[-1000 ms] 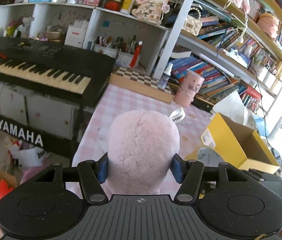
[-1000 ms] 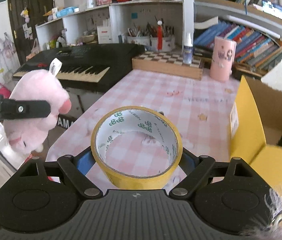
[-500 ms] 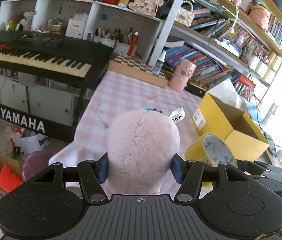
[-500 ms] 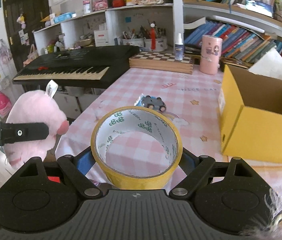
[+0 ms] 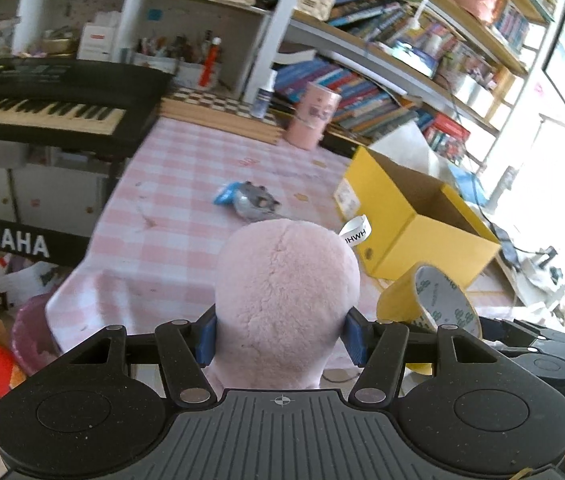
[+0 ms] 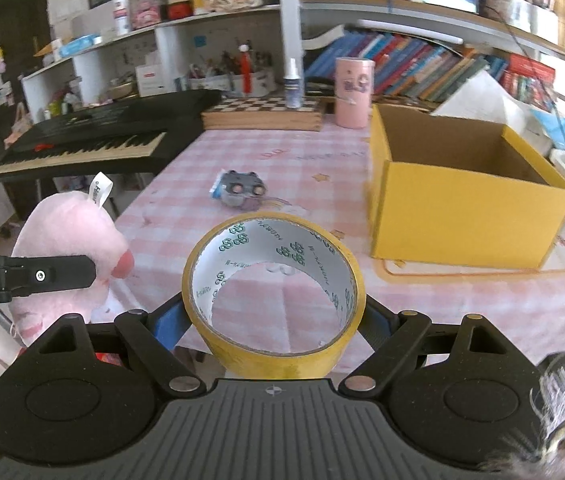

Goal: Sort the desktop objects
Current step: 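Lift the tape roll and pig plush with both tools toward the yellow box, then carry the tape roll and pig plush with both tools over the yellow box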

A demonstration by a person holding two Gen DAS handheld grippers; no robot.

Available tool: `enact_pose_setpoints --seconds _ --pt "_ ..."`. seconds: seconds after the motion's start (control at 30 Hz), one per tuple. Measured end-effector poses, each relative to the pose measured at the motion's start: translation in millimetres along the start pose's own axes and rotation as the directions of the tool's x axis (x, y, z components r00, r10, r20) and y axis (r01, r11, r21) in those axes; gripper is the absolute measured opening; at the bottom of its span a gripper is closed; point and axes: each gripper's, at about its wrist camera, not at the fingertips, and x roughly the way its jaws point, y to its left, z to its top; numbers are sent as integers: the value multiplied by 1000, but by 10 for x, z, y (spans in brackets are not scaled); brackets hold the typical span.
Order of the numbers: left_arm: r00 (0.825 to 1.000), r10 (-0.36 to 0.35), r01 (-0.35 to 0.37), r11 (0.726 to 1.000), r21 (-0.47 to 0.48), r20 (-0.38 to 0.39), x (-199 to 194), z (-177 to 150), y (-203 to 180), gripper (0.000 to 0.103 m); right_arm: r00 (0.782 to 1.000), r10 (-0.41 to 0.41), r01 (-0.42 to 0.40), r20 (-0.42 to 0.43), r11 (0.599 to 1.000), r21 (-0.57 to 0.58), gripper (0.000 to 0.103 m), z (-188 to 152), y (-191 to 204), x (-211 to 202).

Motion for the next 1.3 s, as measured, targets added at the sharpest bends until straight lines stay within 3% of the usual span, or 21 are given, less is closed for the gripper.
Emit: enact_pose_setpoints --seconds 0.47,1.3 --pt "991 -112 118 989 91 -74 258 -48 -407 59 992 -123 124 -21 988 94 85 -208 -397 -244" --pt "975 -166 195 957 215 -148 859 76 -1259 60 977 -195 209 -82 953 218 85 -223 -1313 -245"
